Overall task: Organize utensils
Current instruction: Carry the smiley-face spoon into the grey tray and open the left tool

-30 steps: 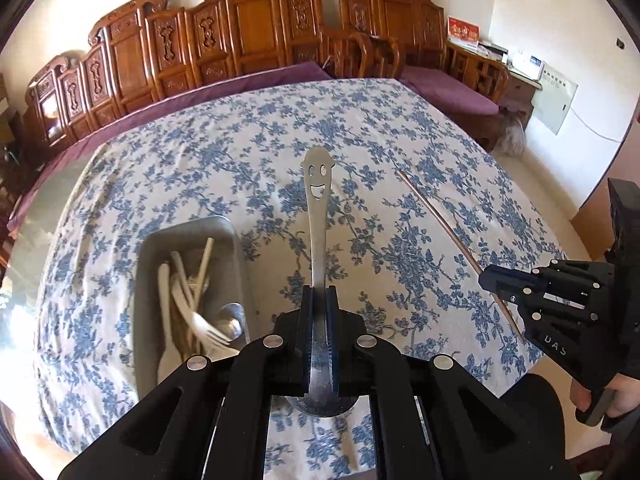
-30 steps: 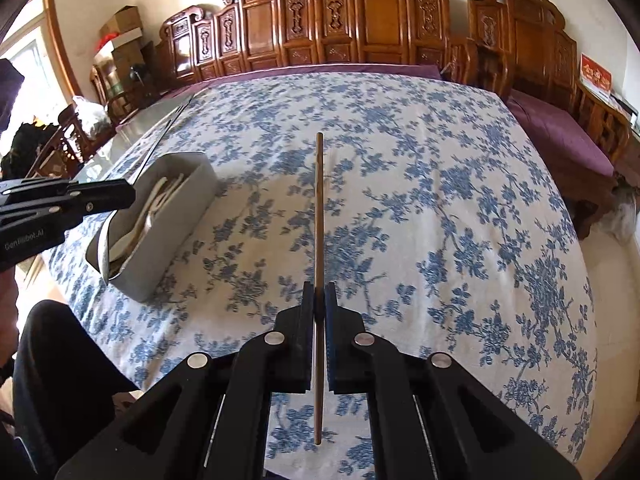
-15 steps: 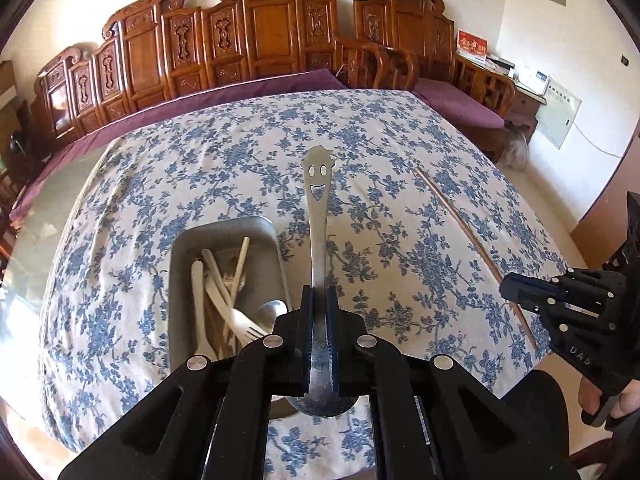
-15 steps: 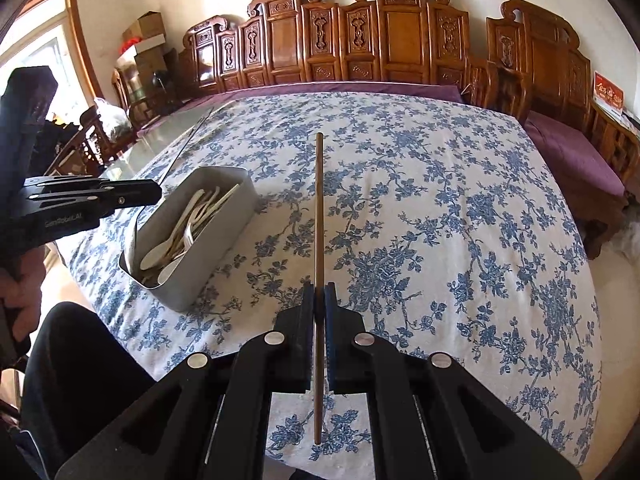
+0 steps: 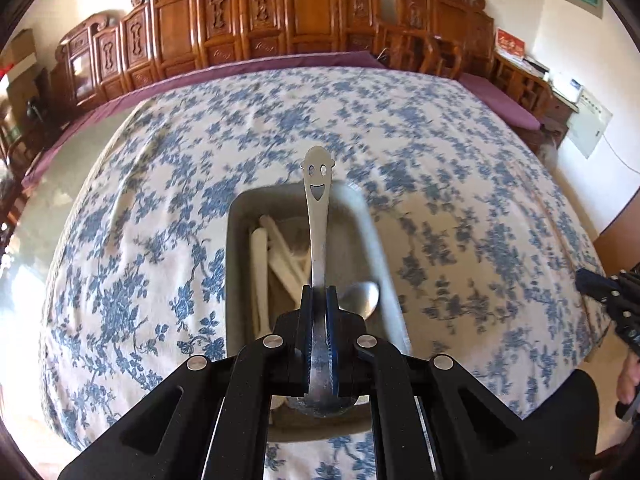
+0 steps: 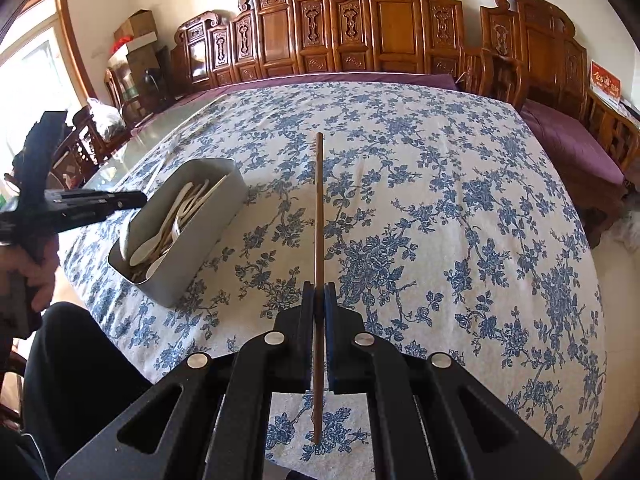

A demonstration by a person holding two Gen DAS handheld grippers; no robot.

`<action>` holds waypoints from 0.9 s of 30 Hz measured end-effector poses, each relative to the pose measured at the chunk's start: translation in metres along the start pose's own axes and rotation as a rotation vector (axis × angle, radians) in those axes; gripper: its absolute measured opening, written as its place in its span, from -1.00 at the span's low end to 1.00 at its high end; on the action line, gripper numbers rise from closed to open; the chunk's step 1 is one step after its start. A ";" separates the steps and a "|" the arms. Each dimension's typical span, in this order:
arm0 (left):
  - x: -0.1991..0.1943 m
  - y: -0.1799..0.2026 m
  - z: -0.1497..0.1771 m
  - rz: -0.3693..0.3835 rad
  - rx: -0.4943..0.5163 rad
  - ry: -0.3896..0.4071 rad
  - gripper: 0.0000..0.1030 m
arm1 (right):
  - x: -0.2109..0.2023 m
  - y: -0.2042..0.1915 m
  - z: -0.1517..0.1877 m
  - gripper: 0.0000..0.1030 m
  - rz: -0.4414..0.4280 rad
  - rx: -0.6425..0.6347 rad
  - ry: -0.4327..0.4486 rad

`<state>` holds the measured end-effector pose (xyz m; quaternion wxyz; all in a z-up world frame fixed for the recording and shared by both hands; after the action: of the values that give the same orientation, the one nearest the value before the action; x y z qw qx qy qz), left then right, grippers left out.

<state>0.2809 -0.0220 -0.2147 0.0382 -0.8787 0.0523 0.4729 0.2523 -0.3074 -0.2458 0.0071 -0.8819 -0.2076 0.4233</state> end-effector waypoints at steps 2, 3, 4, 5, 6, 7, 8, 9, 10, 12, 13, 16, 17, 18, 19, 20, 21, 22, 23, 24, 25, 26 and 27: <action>0.009 -0.004 0.004 -0.006 -0.006 -0.018 -0.90 | -0.001 -0.001 0.000 -0.88 -0.001 0.001 0.003; 0.014 -0.006 0.006 -0.011 -0.006 -0.028 -0.90 | -0.002 -0.002 -0.001 -0.88 -0.002 0.000 0.005; 0.018 -0.007 0.008 -0.013 -0.009 -0.035 -0.90 | -0.002 -0.002 -0.001 -0.88 -0.003 -0.001 0.006; 0.022 -0.008 0.010 -0.013 -0.010 -0.043 -0.90 | -0.003 -0.004 -0.001 -0.88 -0.004 -0.002 0.008; 0.027 -0.010 0.012 -0.015 -0.013 -0.051 -0.90 | -0.004 -0.005 -0.002 -0.88 -0.006 -0.005 0.009; 0.030 -0.011 0.014 -0.015 -0.015 -0.057 -0.90 | -0.004 -0.007 -0.002 -0.88 -0.006 -0.008 0.010; 0.033 -0.012 0.015 -0.014 -0.018 -0.064 -0.90 | -0.004 -0.009 -0.002 -0.88 -0.005 -0.013 0.011; 0.036 -0.013 0.016 -0.014 -0.022 -0.067 -0.90 | -0.004 -0.010 -0.002 -0.88 -0.005 -0.017 0.010; 0.037 -0.014 0.016 -0.012 -0.026 -0.069 -0.90 | -0.004 -0.012 -0.003 -0.88 -0.005 -0.022 0.010; 0.042 -0.018 0.017 -0.008 -0.044 -0.080 -0.90 | -0.005 -0.015 -0.004 -0.88 -0.012 -0.023 0.011; 0.043 -0.019 0.017 -0.006 -0.049 -0.083 -0.90 | -0.005 -0.017 -0.004 -0.88 -0.013 -0.025 0.011; 0.045 -0.022 0.017 -0.005 -0.058 -0.092 -0.90 | -0.003 -0.021 -0.003 -0.88 -0.013 -0.034 0.008; 0.044 -0.022 0.016 -0.005 -0.057 -0.085 -0.89 | -0.003 -0.022 -0.003 -0.88 -0.012 -0.036 0.007; 0.043 -0.022 0.016 -0.005 -0.055 -0.082 -0.89 | -0.003 -0.024 -0.003 -0.88 -0.009 -0.040 0.007; 0.042 -0.023 0.015 -0.005 -0.051 -0.082 -0.89 | -0.003 -0.026 -0.003 -0.88 -0.008 -0.041 0.008; 0.040 -0.023 0.015 -0.001 -0.050 -0.079 -0.89 | -0.003 -0.028 -0.004 -0.88 -0.006 -0.041 0.008; 0.038 -0.023 0.015 0.002 -0.050 -0.076 -0.89 | -0.003 -0.029 -0.005 -0.88 -0.004 -0.041 0.010; 0.034 -0.023 0.015 0.002 -0.048 -0.071 -0.89 | -0.004 -0.033 -0.008 -0.88 -0.006 -0.041 0.016; 0.030 -0.024 0.015 0.006 -0.047 -0.064 -0.89 | -0.005 -0.036 -0.010 -0.88 -0.007 -0.045 0.021; 0.025 -0.024 0.015 0.010 -0.046 -0.059 -0.89 | -0.005 -0.039 -0.011 -0.88 -0.007 -0.047 0.025; 0.021 -0.025 0.015 0.011 -0.044 -0.053 -0.89 | -0.006 -0.043 -0.014 -0.88 -0.012 -0.050 0.031; 0.016 -0.025 0.015 0.011 -0.039 -0.046 -0.89 | -0.007 -0.049 -0.016 -0.88 -0.015 -0.053 0.038; 0.011 -0.026 0.015 0.009 -0.034 -0.038 -0.89 | -0.009 -0.052 -0.018 -0.88 -0.018 -0.053 0.041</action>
<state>0.2779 0.0049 -0.2312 0.0222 -0.8698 0.0473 0.4907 0.2419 -0.2598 -0.2181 -0.0080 -0.8884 -0.2265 0.3993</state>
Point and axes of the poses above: each gripper's, at about its wrist camera, not at the fingertips, and x roughly the way its jaws point, y to its right, z to its underside, the point moved 5 cm from there along x, roughly the way its jaws point, and after that the axes turned 2 degrees about -z, right-handed, at the moved point
